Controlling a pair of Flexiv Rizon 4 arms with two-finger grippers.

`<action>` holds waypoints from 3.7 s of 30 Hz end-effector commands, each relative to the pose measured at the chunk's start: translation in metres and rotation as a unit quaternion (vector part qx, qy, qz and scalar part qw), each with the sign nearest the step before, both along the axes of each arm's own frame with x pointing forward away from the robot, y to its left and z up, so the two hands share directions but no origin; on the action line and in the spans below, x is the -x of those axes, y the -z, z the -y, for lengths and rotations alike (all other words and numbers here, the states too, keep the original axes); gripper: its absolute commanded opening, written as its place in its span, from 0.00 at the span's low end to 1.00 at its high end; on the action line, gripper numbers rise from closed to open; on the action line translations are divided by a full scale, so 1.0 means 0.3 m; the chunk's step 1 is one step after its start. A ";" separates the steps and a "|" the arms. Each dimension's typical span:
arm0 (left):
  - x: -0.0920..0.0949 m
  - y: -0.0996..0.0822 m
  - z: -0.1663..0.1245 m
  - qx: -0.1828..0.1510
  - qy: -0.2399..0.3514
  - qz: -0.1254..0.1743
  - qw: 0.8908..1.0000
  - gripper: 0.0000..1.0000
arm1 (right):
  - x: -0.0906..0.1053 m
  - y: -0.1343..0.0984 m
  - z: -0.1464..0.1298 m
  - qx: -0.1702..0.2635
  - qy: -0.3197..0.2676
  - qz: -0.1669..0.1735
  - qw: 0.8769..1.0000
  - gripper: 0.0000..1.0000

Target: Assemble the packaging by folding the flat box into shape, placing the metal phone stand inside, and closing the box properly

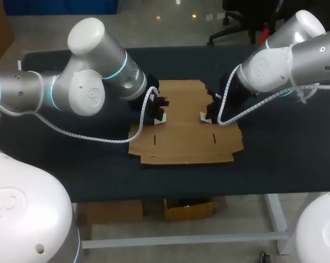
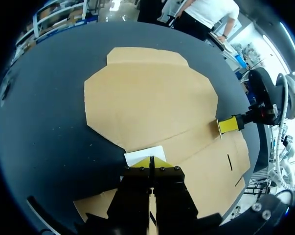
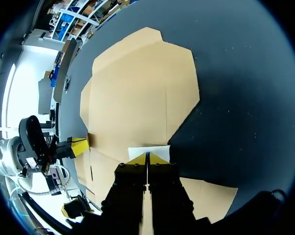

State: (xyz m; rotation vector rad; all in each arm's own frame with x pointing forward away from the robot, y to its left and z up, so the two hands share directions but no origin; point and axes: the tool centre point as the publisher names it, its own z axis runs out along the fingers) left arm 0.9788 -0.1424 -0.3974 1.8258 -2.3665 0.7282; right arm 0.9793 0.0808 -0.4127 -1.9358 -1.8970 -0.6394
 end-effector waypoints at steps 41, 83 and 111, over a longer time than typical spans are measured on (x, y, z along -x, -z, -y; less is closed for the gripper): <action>0.010 -0.053 -0.031 -0.044 -0.050 -0.023 0.998 0.00 | 0.018 -0.066 0.056 0.023 0.038 0.004 0.999 0.00; 0.179 -0.203 -0.232 -0.055 -0.128 -0.059 0.988 0.00 | 0.090 -0.153 0.289 0.015 0.089 -0.040 0.995 0.00; 0.543 -0.223 -0.315 -0.048 -0.166 -0.069 0.983 0.00 | 0.400 -0.219 0.362 0.030 0.133 -0.063 0.989 0.00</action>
